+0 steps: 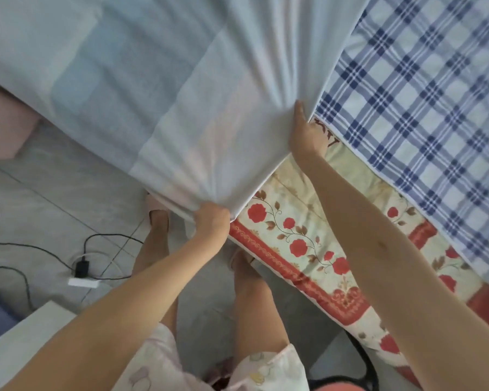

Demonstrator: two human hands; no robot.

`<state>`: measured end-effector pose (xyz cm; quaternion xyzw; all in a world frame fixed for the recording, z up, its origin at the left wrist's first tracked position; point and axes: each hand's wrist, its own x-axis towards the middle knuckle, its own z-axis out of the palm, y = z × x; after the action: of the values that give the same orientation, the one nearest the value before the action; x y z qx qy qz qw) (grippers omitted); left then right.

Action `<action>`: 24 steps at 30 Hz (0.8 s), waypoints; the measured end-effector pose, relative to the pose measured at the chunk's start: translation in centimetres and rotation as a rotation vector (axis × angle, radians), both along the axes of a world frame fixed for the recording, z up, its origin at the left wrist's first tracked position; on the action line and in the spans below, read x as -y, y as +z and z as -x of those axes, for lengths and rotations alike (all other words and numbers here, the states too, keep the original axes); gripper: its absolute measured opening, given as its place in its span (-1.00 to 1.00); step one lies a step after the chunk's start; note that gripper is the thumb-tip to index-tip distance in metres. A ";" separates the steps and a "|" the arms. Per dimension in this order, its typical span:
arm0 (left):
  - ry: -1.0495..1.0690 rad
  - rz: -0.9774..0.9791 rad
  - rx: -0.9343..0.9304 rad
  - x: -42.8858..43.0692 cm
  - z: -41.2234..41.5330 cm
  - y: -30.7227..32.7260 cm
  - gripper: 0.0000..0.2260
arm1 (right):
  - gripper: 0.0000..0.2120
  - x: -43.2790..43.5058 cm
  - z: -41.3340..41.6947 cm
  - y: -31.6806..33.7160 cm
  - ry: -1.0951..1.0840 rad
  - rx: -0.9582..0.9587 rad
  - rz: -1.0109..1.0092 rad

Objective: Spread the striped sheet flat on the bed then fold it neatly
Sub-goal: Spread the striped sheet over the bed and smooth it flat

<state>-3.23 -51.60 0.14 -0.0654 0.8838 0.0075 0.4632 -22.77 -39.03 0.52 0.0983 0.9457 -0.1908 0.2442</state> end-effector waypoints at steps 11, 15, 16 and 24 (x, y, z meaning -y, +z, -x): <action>-0.139 -0.091 0.163 -13.6 -5.1 -3.2 -0.71 | -0.34 -13.4 -6.0 -3.7 0.303 0.101 -0.310; -0.172 -0.106 0.206 -15.1 -6.6 -4.5 -0.69 | -0.31 -15.0 -6.4 -5.4 0.307 0.136 -0.311; -0.148 -0.138 0.201 -15.1 -7.2 -4.6 -0.68 | -0.29 -14.8 -6.3 -5.6 0.310 0.167 -0.306; 0.112 -0.566 0.090 -12.2 -8.4 -3.4 -0.85 | -0.29 -8.9 -7.5 -4.3 0.839 -0.216 -0.248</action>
<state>5.17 -39.41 -3.27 0.0173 0.8203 0.2763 0.5004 -15.24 -30.10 -3.79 -0.2855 0.9396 0.0304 0.1865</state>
